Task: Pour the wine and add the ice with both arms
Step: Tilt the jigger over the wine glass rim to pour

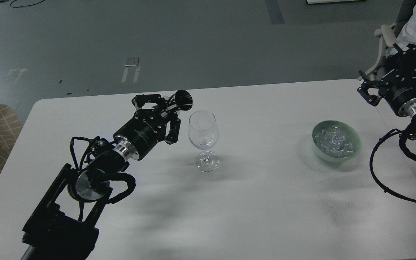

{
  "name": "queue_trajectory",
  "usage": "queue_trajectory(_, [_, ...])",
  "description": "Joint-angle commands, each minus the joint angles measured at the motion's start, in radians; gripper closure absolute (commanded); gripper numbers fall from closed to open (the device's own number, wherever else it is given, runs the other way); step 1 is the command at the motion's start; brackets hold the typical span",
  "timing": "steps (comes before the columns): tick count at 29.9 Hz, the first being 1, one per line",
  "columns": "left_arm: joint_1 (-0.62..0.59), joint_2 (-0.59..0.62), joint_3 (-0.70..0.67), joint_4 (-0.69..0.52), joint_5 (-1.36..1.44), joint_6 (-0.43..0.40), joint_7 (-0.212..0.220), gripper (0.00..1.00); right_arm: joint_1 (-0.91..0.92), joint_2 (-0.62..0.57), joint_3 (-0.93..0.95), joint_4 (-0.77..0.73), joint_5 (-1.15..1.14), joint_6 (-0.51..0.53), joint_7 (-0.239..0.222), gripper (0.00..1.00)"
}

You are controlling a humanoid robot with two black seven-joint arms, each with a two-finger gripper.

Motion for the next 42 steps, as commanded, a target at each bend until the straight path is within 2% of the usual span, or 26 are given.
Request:
queue_trajectory(1, [0.002, 0.006, -0.001, -0.032, 0.058, 0.0, 0.019, 0.86, 0.0, 0.0, 0.0, 0.0, 0.0, 0.0, 0.0, 0.0])
queue_trajectory(24, [-0.067, 0.009, 0.0, -0.038, 0.259, -0.005, 0.056, 0.86, -0.003, -0.003, 0.029, 0.002, 0.0, 0.006, 0.002, 0.0])
queue_trajectory(32, [-0.121, 0.049, 0.0, -0.039, 0.332, -0.052, 0.059, 0.86, -0.005, -0.004, 0.029, 0.005, 0.0, 0.006, 0.002, 0.0])
queue_trajectory(34, [-0.121, 0.071, 0.0, -0.041, 0.372, -0.118, 0.059, 0.86, -0.006, -0.014, 0.029, 0.005, 0.0, 0.006, 0.002, 0.0])
queue_trajectory(37, [-0.12, 0.078, 0.0, -0.041, 0.427, -0.155, 0.059, 0.86, -0.006, -0.015, 0.029, 0.003, 0.0, 0.006, 0.002, 0.0])
queue_trajectory(42, [-0.121, 0.071, 0.0, -0.041, 0.526, -0.16, 0.053, 0.86, -0.006, -0.014, 0.029, 0.005, 0.0, 0.006, 0.002, 0.0])
